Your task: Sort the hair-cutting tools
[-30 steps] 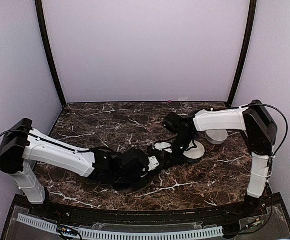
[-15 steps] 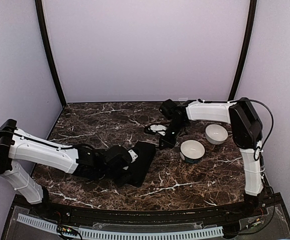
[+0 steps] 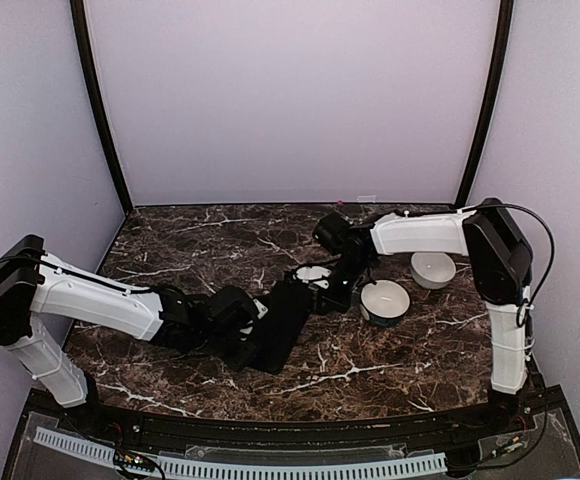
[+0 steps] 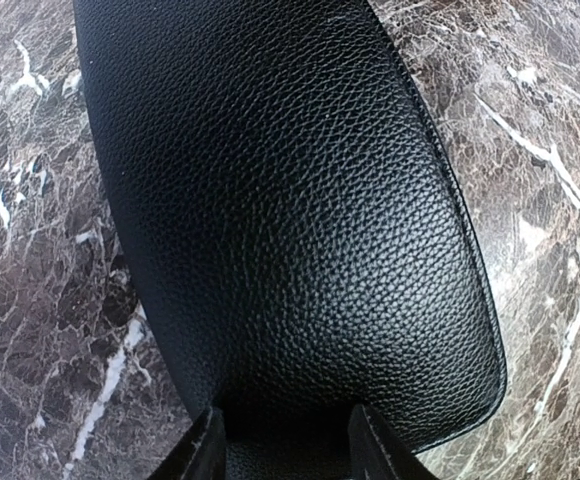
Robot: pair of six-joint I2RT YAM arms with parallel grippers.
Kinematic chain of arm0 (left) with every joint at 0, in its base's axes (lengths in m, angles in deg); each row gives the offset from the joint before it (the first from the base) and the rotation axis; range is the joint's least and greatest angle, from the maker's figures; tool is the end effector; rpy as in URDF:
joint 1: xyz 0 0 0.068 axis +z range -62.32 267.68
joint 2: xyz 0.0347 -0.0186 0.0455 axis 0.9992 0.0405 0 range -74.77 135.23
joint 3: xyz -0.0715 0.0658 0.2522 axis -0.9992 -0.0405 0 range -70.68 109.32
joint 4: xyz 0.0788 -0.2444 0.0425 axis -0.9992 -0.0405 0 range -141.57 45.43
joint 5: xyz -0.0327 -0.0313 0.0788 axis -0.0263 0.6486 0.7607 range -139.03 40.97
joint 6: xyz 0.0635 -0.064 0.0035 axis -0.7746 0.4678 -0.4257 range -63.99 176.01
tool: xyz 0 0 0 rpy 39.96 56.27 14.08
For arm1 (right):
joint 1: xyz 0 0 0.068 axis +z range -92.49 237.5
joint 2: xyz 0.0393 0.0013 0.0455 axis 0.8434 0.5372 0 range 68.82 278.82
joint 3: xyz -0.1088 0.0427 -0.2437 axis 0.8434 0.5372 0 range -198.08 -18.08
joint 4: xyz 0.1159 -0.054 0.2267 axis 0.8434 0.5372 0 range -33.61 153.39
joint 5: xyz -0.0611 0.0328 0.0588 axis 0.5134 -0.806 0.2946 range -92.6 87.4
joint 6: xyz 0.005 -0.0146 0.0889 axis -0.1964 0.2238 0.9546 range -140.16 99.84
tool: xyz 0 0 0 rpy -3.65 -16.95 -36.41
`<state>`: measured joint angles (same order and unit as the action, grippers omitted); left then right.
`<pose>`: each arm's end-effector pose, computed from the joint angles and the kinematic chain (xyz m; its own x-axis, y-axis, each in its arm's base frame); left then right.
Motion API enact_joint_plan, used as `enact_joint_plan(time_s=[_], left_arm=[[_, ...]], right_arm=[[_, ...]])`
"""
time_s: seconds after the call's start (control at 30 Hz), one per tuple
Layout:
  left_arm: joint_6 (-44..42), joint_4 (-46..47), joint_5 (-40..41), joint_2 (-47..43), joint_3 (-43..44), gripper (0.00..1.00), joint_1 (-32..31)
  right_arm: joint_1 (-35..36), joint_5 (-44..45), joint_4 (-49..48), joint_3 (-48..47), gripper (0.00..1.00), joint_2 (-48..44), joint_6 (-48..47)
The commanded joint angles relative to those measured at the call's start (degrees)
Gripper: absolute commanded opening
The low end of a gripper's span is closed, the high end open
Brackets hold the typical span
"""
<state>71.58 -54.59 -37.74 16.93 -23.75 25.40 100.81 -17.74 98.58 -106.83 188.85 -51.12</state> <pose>0.1681 -0.2859 0.1207 -0.5852 0.5474 -0.5983 0.6836 0.7298 -0.0009 0.3011 0.3126 0.1189 -0.2298 -0.8990 -0.3728 -0.9730 0.2204 0.0684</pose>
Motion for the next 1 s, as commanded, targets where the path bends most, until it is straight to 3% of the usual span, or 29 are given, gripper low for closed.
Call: enact_joint_plan(time_s=[0.0,0.43,0.67,0.97], left_arm=[[0.86,1.42,-6.00,3.36,-1.20,0.43,-0.21],[3.41,7.09,-8.08,1.07,-4.81,0.42,-0.21],[5.85,11.72,-9.96,-0.63,-7.42,0.41,-0.14],[6.22,10.92,-9.31,-3.94,-9.02,0.41,-0.16]], right_arm=[[4.98,-1.94,1.27,3.74,0.00,-3.82,-3.10],[6.38,-9.52,2.30,4.57,0.00,-3.50,-2.44],[8.71,-25.60,12.47,2.63,0.00,-2.86,-11.44],[6.36,-14.52,7.34,3.26,0.00,-0.32,-5.42]])
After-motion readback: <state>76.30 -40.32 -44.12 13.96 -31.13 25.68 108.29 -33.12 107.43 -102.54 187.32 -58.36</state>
